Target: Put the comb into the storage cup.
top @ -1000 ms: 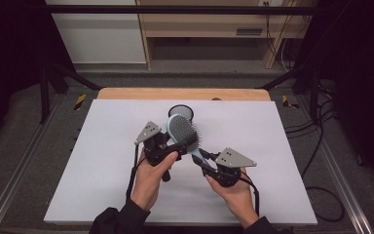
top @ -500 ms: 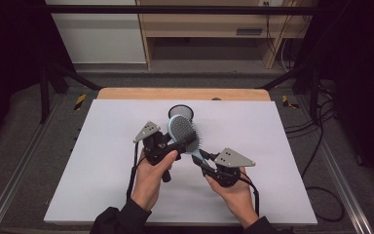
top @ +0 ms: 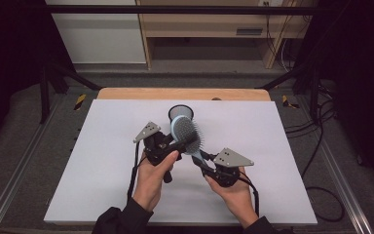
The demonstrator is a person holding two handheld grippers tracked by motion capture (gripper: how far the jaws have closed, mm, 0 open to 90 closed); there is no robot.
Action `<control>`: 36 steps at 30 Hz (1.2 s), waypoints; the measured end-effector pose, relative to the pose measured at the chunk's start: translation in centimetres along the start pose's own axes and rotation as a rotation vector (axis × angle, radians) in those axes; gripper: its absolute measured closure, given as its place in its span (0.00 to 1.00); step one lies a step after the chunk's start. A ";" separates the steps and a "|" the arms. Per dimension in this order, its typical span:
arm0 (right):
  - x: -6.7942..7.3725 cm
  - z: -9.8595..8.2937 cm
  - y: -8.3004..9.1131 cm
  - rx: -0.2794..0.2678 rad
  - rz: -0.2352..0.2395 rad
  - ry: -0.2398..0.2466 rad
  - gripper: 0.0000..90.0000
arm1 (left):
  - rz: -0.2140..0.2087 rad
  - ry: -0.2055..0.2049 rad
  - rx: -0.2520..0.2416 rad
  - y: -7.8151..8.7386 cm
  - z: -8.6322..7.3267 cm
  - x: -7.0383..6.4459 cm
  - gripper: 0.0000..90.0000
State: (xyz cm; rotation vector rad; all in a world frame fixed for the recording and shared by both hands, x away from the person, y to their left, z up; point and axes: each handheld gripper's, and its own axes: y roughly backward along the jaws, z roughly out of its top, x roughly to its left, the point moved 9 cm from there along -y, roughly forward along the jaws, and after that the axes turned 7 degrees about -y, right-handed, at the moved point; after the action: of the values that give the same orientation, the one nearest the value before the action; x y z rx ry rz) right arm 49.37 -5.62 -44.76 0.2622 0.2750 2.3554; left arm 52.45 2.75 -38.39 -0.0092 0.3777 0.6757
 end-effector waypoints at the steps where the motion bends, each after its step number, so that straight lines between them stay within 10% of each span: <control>1: 0.0 0.0 0.0 0.002 0.000 -0.001 0.77 | -0.001 0.002 0.000 0.0 0.0 0.0 0.53; 36: -0.2 -0.5 -0.3 0.022 0.014 -0.019 0.77 | -0.026 0.024 0.002 -0.2 -0.2 0.0 0.57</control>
State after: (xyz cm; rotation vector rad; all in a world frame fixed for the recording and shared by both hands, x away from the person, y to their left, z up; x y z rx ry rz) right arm 49.58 -5.57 -45.36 0.2982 0.2909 2.3635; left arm 52.53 2.57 -38.64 -0.0198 0.4004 0.6498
